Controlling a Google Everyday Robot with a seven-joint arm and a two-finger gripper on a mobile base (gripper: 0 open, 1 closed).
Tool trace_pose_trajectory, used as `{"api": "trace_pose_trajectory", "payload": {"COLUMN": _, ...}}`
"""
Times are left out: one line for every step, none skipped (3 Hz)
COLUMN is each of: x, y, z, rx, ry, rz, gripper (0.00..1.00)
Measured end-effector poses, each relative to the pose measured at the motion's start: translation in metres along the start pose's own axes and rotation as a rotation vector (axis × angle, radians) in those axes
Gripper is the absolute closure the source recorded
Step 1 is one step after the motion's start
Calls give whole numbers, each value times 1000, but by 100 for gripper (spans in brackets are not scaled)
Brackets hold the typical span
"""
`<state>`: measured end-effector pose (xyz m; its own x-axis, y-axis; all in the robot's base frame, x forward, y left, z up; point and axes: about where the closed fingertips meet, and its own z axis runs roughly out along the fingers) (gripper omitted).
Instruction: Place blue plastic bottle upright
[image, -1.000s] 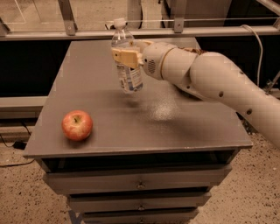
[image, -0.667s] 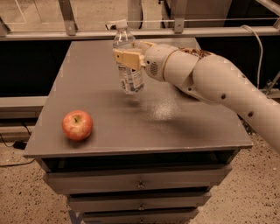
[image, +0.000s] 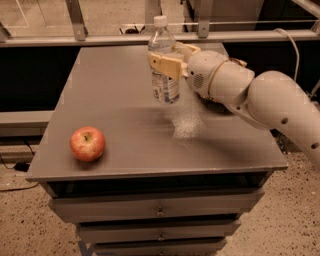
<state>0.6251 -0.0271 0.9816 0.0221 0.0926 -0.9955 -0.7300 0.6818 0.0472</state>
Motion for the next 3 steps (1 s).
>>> {"api": "trace_pose_trajectory", "payload": {"x": -12, "y": -3, "z": -25, "rx": -1, "ry": -55, "rz": -12, "gripper": 100}}
{"api": "trace_pose_trajectory", "payload": {"x": -10, "y": 9, "z": -48, "rx": -5, "ry": -105, "rz": 7, "gripper": 100}}
{"api": "trace_pose_trajectory", "payload": {"x": -6, "y": 19, "z": -61, "rx": -14, "ry": -119, "rz": 16, "gripper": 100}}
